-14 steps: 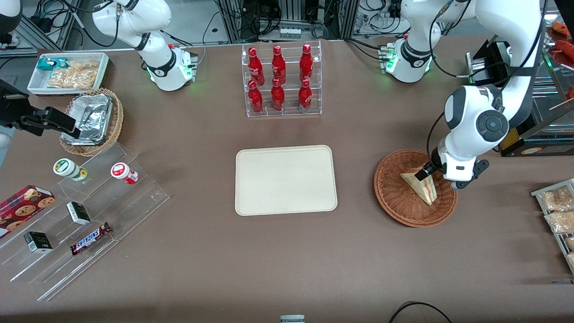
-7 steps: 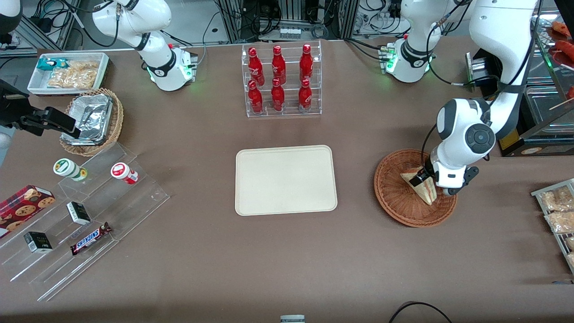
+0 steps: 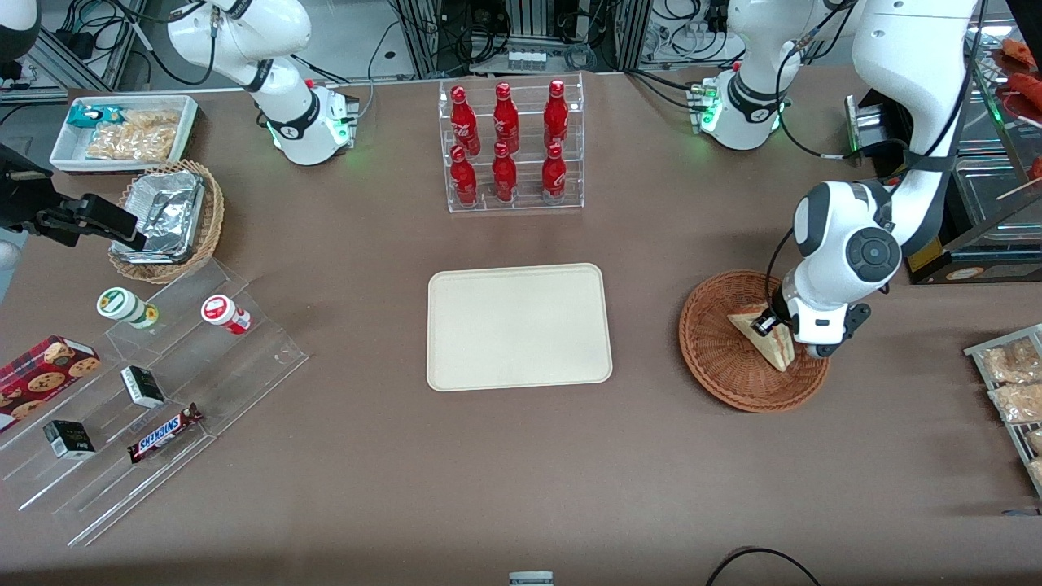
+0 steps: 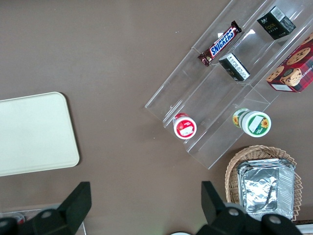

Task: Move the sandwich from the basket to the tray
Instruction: 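Close the left gripper on the sandwich's wrapped edge and lift it, then carry the held sandwich with the left gripper over the cream tray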

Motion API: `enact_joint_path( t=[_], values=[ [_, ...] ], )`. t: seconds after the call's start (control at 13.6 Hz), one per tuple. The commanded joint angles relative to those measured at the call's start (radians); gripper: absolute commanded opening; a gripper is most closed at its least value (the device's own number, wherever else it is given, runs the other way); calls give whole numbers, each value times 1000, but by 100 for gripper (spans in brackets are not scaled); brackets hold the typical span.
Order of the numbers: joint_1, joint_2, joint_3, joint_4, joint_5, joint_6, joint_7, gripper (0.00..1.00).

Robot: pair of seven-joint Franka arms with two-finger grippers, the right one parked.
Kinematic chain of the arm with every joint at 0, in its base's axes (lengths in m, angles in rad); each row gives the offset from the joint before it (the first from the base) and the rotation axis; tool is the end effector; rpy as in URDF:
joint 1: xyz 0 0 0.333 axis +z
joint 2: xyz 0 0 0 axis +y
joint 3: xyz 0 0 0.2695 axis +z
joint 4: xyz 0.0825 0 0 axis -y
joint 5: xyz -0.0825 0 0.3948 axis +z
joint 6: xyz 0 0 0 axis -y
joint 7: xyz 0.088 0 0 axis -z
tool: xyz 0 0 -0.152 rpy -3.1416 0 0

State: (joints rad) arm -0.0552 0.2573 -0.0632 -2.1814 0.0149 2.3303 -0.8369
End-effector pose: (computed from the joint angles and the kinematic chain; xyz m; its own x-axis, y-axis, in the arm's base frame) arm 0.5338 -0.0644 0.1644 0.7550 0.6513 -0.0768 0.6469 -0.7588 -0.0756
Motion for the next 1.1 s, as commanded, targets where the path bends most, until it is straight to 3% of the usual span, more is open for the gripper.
enact_joint_path(
  t=[0.0, 0.51, 1.03],
  values=[
    [-26, -16, -3, 81, -6, -144, -19, 9],
    [-231, 28, -3, 221, -1, -209, 2, 10],
    [-469, 242, -4, 518, -7, -293, 21, 11]
  ],
)
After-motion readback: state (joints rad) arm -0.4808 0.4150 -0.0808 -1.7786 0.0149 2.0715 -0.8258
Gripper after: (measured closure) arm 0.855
